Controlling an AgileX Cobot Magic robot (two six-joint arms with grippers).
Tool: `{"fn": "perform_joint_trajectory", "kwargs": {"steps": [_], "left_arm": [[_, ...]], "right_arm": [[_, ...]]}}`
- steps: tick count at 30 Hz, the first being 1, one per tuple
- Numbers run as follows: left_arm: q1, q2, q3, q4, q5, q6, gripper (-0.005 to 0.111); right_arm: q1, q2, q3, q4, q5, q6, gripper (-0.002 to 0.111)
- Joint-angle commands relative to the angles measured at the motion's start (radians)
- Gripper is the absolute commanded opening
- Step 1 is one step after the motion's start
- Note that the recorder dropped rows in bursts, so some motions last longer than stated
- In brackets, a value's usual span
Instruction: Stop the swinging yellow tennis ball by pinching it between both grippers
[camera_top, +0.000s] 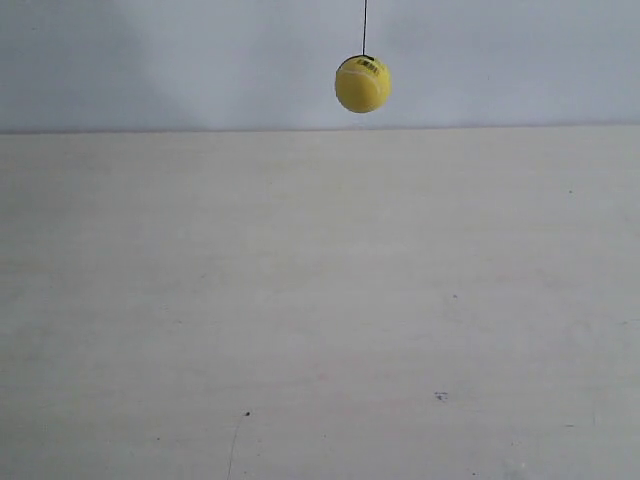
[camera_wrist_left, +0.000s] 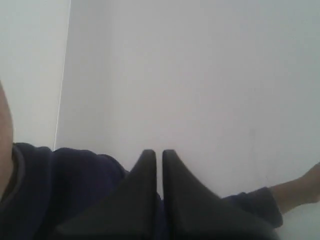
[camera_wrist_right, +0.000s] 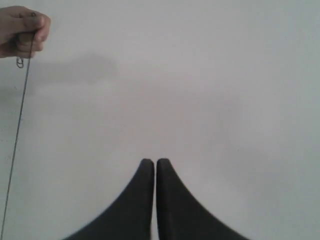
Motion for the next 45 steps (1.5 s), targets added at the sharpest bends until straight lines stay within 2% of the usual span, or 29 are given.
{"fn": "perform_joint_trajectory", "kwargs": {"steps": [1, 3, 6, 12, 14, 17, 20, 26, 29, 33, 40, 45], "left_arm": [[0.051, -0.143, 0.176, -0.055, -0.023, -0.002, 0.005], [0.080, -0.212, 0.260, -0.088, -0.040, -0.004, 0.005], [0.127, -0.214, 0.371, -0.163, -0.053, -0.004, 0.005], [0.219, -0.214, 0.547, -0.199, -0.275, -0.015, 0.005], [0.238, -0.214, 0.593, -0.199, -0.292, -0.026, 0.005], [0.259, -0.214, 0.666, -0.199, -0.287, -0.034, 0.005], [0.259, -0.214, 0.744, -0.204, -0.287, -0.040, 0.005], [0.261, -0.214, 0.883, -0.204, -0.262, -0.040, 0.005], [0.261, -0.214, 0.936, -0.204, -0.250, -0.040, 0.005], [0.261, -0.214, 0.939, -0.204, -0.246, -0.040, 0.005], [0.261, -0.214, 0.939, -0.204, -0.273, -0.042, 0.005], [0.261, -0.214, 0.939, -0.204, -0.296, -0.042, 0.005]], "right_arm": [[-0.002, -0.162, 0.165, 0.034, -0.051, 0.004, 0.000], [-0.002, -0.233, 0.242, 0.034, -0.079, 0.004, 0.000], [-0.002, -0.318, 0.344, 0.034, -0.094, 0.004, 0.000], [-0.002, -0.447, 0.536, 0.089, -0.099, -0.024, 0.000], [-0.002, -0.465, 0.589, 0.171, -0.129, -0.100, 0.000], [-0.002, -0.471, 0.673, 0.358, -0.189, -0.314, 0.000], [-0.002, -0.471, 0.763, 0.520, -0.243, -0.479, 0.000], [-0.002, -0.471, 0.896, 0.620, -0.375, -0.628, 0.000], [-0.002, -0.471, 0.896, 0.631, -0.388, -0.607, 0.000], [-0.002, -0.471, 0.896, 0.631, -0.367, -0.563, 0.000], [-0.002, -0.471, 0.896, 0.631, -0.209, -0.306, 0.000], [-0.002, -0.471, 0.896, 0.631, -0.148, -0.280, 0.000]]}}
